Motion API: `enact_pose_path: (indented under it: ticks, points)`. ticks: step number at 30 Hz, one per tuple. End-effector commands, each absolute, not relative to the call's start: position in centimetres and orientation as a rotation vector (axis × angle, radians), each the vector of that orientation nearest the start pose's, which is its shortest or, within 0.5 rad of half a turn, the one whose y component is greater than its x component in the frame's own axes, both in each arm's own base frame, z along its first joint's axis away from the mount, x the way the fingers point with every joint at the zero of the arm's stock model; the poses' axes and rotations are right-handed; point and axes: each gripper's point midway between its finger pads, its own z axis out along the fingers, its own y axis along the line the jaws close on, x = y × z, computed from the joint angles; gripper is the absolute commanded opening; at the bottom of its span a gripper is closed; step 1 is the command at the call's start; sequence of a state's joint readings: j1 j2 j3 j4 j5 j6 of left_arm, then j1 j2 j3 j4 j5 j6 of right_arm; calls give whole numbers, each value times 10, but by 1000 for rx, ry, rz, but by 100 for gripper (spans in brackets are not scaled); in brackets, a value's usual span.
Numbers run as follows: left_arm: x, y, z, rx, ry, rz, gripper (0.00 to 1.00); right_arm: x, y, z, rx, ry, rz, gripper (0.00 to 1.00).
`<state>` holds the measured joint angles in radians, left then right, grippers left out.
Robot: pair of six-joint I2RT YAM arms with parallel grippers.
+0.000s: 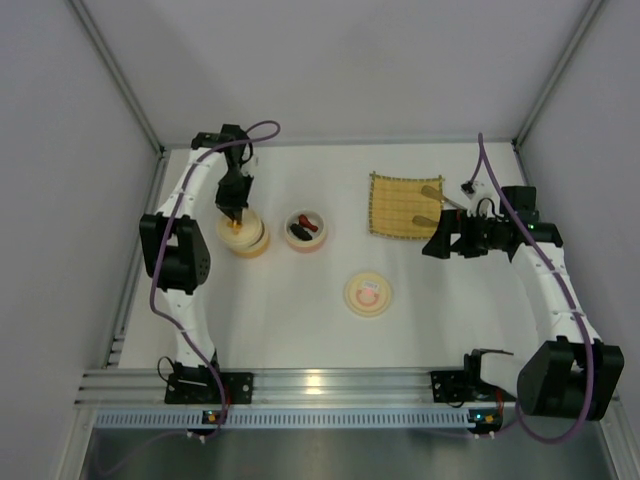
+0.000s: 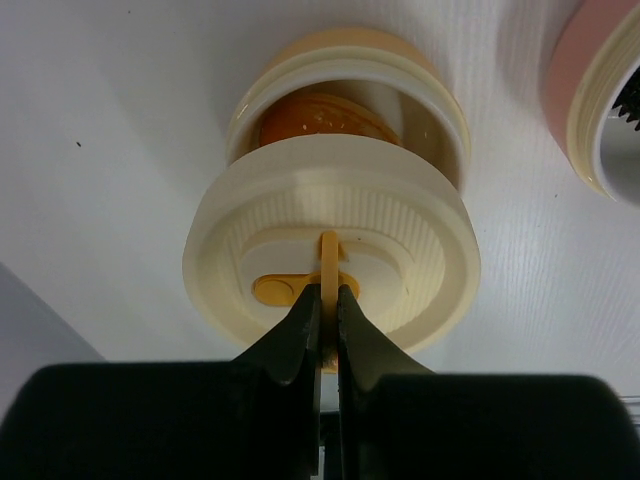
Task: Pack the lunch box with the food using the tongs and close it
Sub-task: Close the box lid on the packing box.
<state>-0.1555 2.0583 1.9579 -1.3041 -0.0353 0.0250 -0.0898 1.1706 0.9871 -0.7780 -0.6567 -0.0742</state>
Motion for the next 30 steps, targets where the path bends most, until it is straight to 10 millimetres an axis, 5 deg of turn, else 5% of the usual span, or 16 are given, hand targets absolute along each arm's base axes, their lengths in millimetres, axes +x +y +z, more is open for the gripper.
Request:
enact_pose_path:
  ticks: [1,16,30]
  points:
    - [397,-47,125,121,2956,48,0,272,79,182,-244,2322,736,99]
    - [411,-64,118,-195,2897,-61,0,274,79,178,-239,2333,745,99]
    - [411,-55,109,-269,2888,21,0,273,81,179,-245,2327,757,99]
